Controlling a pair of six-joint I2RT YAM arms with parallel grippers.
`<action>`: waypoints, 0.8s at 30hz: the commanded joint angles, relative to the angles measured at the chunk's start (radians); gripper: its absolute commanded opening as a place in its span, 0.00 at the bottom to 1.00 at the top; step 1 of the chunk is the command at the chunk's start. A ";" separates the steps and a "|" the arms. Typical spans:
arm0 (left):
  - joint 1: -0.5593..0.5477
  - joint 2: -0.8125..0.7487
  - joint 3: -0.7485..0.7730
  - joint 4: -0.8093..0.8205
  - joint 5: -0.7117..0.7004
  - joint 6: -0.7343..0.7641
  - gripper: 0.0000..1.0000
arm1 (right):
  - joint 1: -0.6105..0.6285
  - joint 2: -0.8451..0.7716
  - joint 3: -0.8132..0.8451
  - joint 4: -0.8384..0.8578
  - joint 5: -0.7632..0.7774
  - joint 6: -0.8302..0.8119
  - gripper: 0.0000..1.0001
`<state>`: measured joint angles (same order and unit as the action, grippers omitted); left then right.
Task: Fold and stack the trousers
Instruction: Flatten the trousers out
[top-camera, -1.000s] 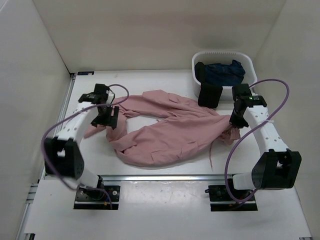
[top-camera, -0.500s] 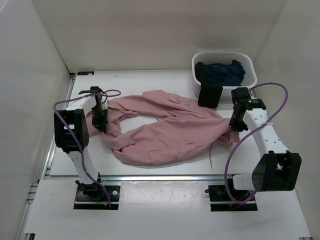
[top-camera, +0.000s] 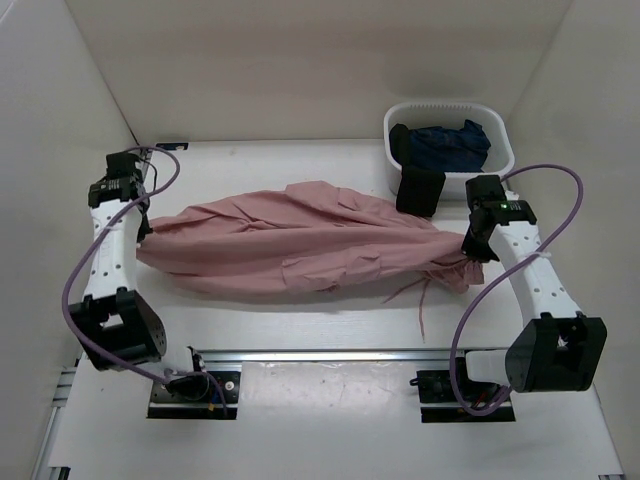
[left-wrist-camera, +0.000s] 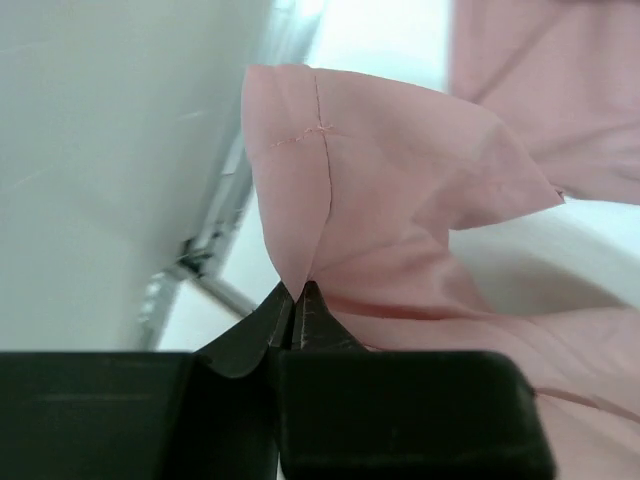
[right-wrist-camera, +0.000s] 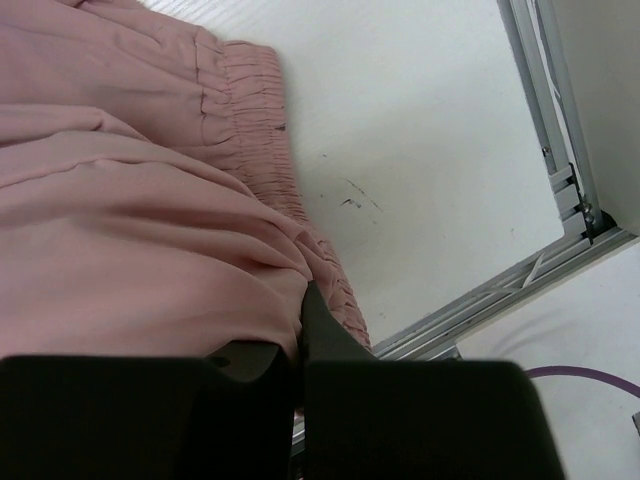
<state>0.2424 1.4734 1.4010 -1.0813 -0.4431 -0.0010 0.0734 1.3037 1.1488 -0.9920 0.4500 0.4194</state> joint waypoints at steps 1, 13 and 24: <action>-0.006 -0.009 -0.055 -0.023 -0.186 0.001 0.14 | -0.003 -0.020 0.000 -0.004 0.009 0.002 0.00; -0.144 0.802 0.781 -0.112 -0.236 0.001 0.14 | 0.016 0.189 0.063 0.058 -0.048 -0.047 0.00; -0.131 0.692 0.711 -0.008 -0.093 0.001 1.00 | 0.054 0.247 0.074 0.027 -0.059 -0.027 0.00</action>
<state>0.0044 2.4195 2.1059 -1.1030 -0.6357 0.0067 0.1169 1.5478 1.1839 -0.9504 0.3965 0.3851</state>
